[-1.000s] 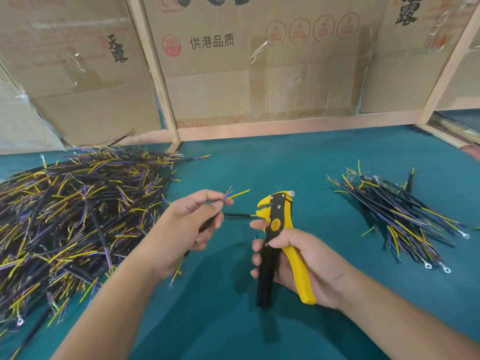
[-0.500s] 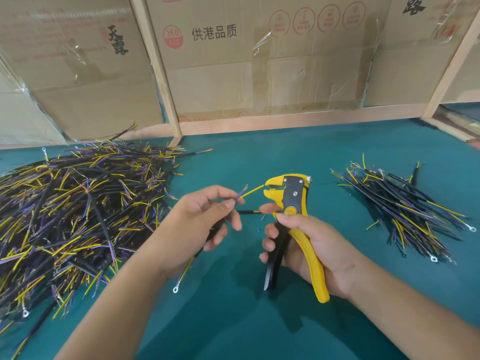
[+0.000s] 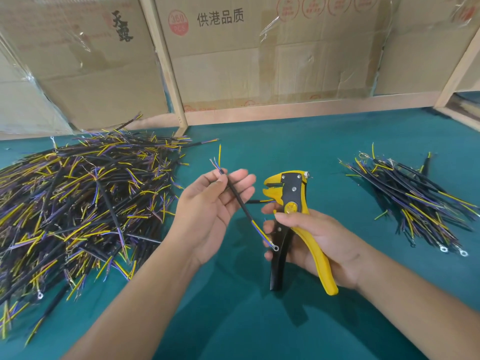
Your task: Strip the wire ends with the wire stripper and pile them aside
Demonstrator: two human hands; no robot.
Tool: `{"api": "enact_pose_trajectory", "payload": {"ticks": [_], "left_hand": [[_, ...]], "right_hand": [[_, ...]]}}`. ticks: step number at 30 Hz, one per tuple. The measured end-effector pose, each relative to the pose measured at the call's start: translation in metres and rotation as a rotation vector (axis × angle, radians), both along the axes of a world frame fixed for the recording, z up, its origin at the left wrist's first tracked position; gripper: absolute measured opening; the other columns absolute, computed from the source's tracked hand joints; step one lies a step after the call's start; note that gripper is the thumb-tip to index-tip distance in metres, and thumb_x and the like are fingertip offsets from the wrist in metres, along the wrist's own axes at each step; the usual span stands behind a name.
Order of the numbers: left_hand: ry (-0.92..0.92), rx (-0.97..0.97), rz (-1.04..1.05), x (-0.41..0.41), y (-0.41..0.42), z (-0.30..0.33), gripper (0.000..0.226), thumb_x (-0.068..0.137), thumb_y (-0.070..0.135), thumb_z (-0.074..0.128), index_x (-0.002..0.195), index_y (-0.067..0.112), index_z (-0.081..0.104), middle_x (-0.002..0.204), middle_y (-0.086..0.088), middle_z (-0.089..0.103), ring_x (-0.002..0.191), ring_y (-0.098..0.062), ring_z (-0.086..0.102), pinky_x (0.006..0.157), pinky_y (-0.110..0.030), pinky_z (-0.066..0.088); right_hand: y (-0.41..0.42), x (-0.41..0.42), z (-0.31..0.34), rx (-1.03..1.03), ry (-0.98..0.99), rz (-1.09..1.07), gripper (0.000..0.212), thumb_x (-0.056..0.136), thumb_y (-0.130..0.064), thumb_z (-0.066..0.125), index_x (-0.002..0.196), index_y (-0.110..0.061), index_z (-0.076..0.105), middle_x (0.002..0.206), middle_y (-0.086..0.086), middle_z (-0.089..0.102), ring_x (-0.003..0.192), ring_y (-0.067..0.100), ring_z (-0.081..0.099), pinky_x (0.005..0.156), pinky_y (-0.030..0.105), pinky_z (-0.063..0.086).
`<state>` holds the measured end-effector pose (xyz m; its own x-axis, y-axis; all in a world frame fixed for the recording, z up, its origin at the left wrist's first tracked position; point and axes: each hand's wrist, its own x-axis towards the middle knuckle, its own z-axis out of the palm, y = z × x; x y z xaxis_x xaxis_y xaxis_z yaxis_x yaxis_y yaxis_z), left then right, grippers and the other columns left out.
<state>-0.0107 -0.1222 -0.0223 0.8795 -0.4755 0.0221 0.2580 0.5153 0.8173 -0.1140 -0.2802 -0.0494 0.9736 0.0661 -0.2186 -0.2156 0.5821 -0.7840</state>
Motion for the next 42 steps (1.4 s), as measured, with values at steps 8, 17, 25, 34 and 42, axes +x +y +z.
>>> {"api": "enact_pose_trajectory", "payload": {"ticks": [8,17,25,34,42], "left_hand": [[-0.448,0.257,-0.034,-0.008,0.002,0.002,0.016,0.104,0.006,0.043,0.115,0.014,0.051,0.092,-0.008,0.071,0.048,-0.017,0.049,0.044,-0.023,0.039],[-0.514,0.309,-0.276,-0.006,0.007,0.003,0.024,0.104,0.009,0.044,0.122,0.020,0.055,0.082,-0.002,0.054,0.045,-0.009,0.024,0.044,-0.015,0.028],[-0.969,0.672,0.033,-0.002,0.011,0.001,0.026,0.102,0.015,0.042,0.114,0.036,0.053,0.085,0.005,0.060,0.056,-0.012,0.042,0.054,-0.022,0.036],[-1.225,0.831,0.251,-0.003,0.013,0.002,0.028,0.101,0.010,0.044,0.116,0.031,0.057,0.087,0.010,0.057,0.062,-0.005,0.045,0.059,-0.010,0.032],[-1.201,0.841,0.264,-0.007,0.010,0.001,0.027,0.100,0.012,0.045,0.117,0.031,0.055,0.089,0.011,0.058,0.060,-0.008,0.045,0.056,-0.010,0.031]], "right_hand": [[0.000,-0.001,0.001,-0.017,-0.039,0.001,0.026,0.084,-0.015,0.069,0.110,-0.011,0.072,0.086,0.013,0.062,0.075,0.029,0.062,0.072,0.044,0.056],[-0.007,0.001,0.007,-0.011,-0.155,-0.147,0.026,0.090,-0.015,0.061,0.115,-0.012,0.069,0.086,0.012,0.061,0.077,0.027,0.062,0.073,0.044,0.057],[-0.017,-0.004,0.016,-0.023,-0.243,-0.065,0.027,0.083,-0.011,0.053,0.105,-0.011,0.068,0.075,0.013,0.050,0.065,0.028,0.052,0.066,0.043,0.053],[-0.018,-0.010,0.013,-0.188,-0.268,0.139,0.028,0.084,-0.007,0.054,0.109,-0.009,0.066,0.077,0.017,0.052,0.065,0.031,0.051,0.071,0.045,0.051],[-0.018,-0.010,0.013,-0.168,-0.284,0.178,0.030,0.080,-0.008,0.055,0.108,-0.011,0.067,0.077,0.016,0.052,0.064,0.031,0.051,0.070,0.044,0.051]]}}
